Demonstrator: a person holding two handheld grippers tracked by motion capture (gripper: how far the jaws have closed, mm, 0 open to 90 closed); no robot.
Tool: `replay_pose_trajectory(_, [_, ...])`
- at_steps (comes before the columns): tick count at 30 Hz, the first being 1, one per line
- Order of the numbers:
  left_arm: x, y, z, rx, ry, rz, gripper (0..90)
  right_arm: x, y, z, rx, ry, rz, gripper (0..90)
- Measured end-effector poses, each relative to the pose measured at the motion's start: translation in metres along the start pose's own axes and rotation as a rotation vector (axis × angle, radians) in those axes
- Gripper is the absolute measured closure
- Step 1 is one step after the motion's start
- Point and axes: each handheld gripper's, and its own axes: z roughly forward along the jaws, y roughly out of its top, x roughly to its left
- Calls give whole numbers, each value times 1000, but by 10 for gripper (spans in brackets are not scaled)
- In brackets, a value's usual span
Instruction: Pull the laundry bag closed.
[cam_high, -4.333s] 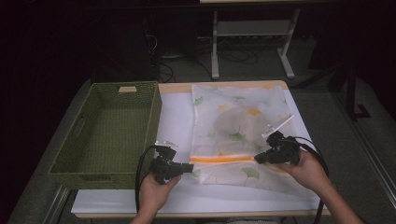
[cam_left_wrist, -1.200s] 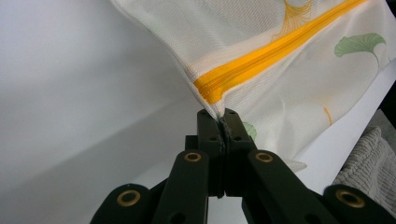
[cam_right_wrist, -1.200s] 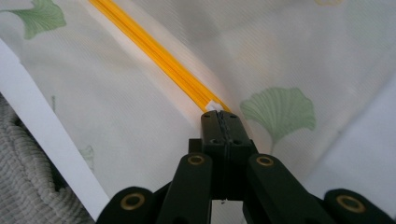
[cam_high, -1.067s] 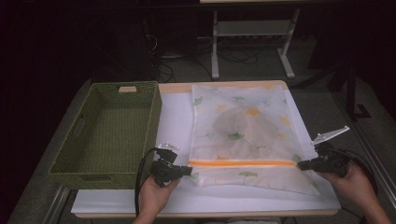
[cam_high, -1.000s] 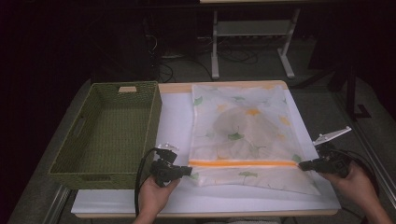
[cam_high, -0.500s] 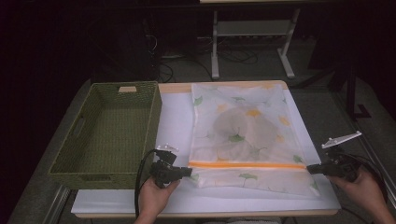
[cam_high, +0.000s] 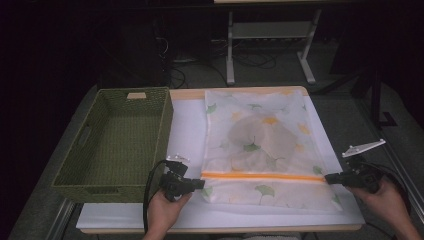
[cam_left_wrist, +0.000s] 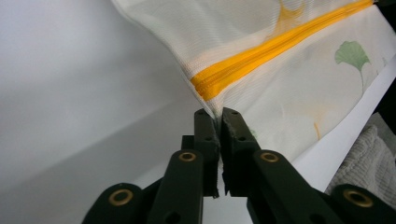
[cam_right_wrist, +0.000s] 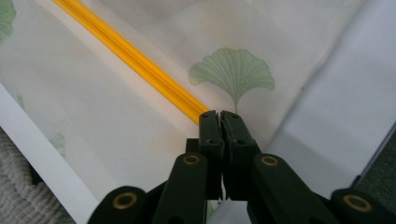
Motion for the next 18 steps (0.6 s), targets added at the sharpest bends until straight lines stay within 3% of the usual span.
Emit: replay_pose_trajectory(18, [0,6,-13,-43,10,6,779,20,27,-1,-30,15,-68,795])
